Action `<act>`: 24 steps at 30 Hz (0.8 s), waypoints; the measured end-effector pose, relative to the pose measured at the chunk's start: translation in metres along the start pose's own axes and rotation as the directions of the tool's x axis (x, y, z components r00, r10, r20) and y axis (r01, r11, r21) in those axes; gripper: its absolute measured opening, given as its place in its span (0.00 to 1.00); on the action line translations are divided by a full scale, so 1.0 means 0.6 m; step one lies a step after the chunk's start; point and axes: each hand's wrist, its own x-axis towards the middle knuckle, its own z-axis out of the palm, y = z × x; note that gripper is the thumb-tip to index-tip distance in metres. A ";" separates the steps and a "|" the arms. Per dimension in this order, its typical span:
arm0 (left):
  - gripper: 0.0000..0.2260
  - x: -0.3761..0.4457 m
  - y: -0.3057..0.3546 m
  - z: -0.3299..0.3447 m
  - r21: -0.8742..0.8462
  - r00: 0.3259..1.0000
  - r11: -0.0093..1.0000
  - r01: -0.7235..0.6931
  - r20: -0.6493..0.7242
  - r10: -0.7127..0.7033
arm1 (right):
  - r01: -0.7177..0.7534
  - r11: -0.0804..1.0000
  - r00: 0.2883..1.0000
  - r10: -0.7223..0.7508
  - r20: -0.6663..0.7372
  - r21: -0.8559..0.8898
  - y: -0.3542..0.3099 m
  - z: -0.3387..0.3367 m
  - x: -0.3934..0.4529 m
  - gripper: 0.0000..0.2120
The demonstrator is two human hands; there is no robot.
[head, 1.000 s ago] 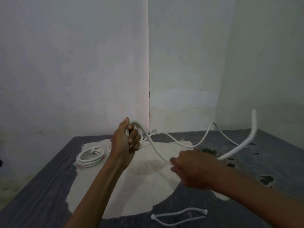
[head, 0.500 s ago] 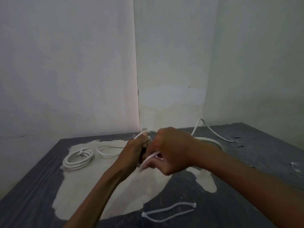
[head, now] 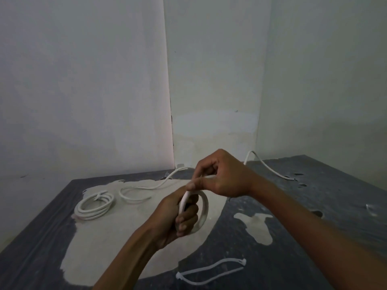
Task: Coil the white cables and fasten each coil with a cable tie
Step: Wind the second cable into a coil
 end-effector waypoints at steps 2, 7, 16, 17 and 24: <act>0.22 0.002 -0.005 0.000 -0.066 1.000 0.998 0.020 0.008 -0.019 | -0.009 0.999 0.999 0.011 0.035 -0.033 -0.007 -0.004 0.006 0.08; 0.24 0.003 0.010 0.010 -0.156 0.996 0.988 0.001 0.091 0.014 | -0.101 0.992 0.994 0.098 0.046 0.078 -0.007 -0.025 0.015 0.13; 0.19 -0.005 0.011 -0.013 -0.320 0.917 0.947 0.016 0.383 0.114 | -0.435 0.886 0.876 0.375 0.303 0.161 -0.002 -0.028 -0.016 0.21; 0.19 -0.004 0.015 -0.013 -0.346 0.922 0.938 0.011 0.366 0.124 | -0.502 0.830 0.840 0.403 0.362 0.242 -0.003 -0.026 -0.022 0.25; 0.24 0.010 0.030 0.013 -0.488 0.971 0.856 -0.171 0.067 0.231 | -0.501 0.391 0.777 0.597 0.201 0.772 -0.005 0.073 -0.026 0.26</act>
